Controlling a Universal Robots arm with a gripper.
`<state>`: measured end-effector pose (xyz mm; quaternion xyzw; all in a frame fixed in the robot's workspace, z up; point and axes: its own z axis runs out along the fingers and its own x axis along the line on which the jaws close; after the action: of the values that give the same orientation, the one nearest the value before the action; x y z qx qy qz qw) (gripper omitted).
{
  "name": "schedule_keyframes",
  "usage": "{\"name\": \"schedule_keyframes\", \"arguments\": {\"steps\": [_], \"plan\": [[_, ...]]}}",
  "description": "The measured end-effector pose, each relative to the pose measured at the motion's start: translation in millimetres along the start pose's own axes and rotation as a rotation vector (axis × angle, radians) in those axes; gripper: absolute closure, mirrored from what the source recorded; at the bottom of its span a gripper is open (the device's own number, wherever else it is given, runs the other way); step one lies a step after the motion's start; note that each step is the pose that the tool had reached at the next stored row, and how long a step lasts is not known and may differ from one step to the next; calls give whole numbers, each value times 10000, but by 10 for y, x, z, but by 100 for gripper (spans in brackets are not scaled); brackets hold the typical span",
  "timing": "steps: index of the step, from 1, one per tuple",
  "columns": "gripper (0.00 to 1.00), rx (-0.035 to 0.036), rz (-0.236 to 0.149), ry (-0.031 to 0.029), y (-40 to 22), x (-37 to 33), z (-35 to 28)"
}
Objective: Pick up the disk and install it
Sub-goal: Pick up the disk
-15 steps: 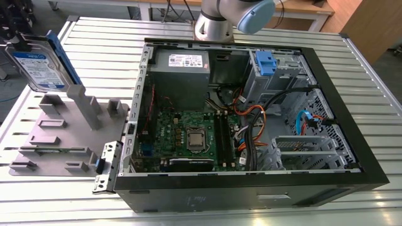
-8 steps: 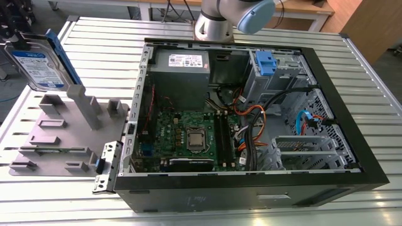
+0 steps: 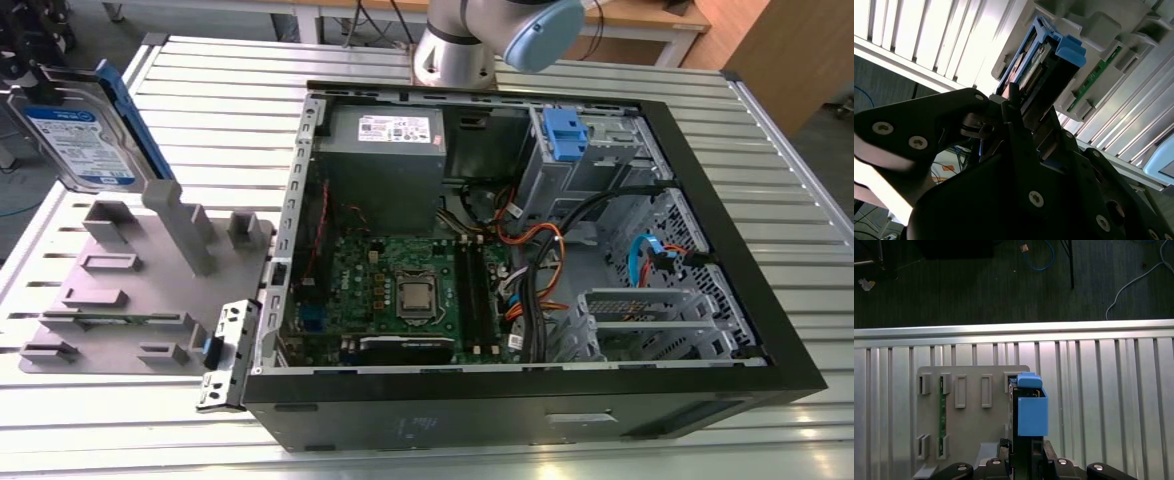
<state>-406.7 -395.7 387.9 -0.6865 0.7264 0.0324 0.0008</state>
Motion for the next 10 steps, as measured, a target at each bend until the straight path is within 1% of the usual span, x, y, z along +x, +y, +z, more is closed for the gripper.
{"name": "schedule_keyframes", "arguments": {"steps": [8, 10], "plan": [[65, 0, 0, 0, 0, 0, -1], [65, -4, 0, 3, 1, 0, -11]]}}
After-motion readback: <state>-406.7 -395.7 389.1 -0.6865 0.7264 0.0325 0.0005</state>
